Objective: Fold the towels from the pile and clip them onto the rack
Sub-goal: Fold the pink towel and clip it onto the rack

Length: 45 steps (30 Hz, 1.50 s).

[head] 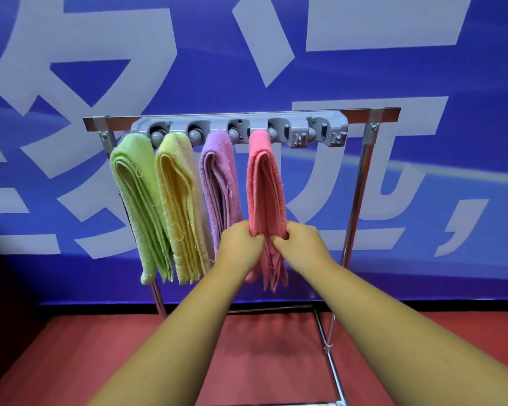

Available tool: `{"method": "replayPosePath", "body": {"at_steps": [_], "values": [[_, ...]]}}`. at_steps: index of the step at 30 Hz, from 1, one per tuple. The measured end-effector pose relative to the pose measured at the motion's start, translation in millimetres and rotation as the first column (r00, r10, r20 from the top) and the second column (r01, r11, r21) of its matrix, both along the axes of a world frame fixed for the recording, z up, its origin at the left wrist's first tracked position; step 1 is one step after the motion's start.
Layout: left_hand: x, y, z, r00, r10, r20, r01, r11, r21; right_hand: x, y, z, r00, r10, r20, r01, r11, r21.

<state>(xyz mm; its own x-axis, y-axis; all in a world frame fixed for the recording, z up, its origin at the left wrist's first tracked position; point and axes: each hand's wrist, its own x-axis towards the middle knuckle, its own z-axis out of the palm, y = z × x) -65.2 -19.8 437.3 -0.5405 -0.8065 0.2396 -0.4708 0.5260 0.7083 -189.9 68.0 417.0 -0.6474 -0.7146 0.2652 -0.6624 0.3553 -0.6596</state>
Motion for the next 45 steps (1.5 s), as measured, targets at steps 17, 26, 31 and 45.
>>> {"method": "replayPosePath", "body": {"at_steps": [17, 26, 31, 45], "values": [[16.7, -1.4, -10.7, 1.000, -0.002, -0.021, 0.002, 1.000, -0.004, 15.1, 0.8, -20.5, 0.995, 0.094, 0.009, -0.095, 0.993, 0.073], [21.8, 1.3, -11.7, 0.998, -0.050, 0.031, 0.051, 0.999, -0.003, 12.8, 4.4, -25.0, 1.000, 0.023, -0.005, -0.022, 0.996, 0.088], [21.4, -6.3, -18.9, 0.992, 0.127, 0.026, -0.123, 0.985, -0.118, 5.2, 11.0, -26.0, 1.000, -0.030, -0.003, 0.030, 0.996, 0.084], [14.5, 16.4, -42.8, 0.995, -0.098, 0.017, 0.099, 0.994, -0.049, 5.4, 14.3, -27.5, 0.986, 0.166, 0.022, -0.167, 0.980, 0.108]]}}
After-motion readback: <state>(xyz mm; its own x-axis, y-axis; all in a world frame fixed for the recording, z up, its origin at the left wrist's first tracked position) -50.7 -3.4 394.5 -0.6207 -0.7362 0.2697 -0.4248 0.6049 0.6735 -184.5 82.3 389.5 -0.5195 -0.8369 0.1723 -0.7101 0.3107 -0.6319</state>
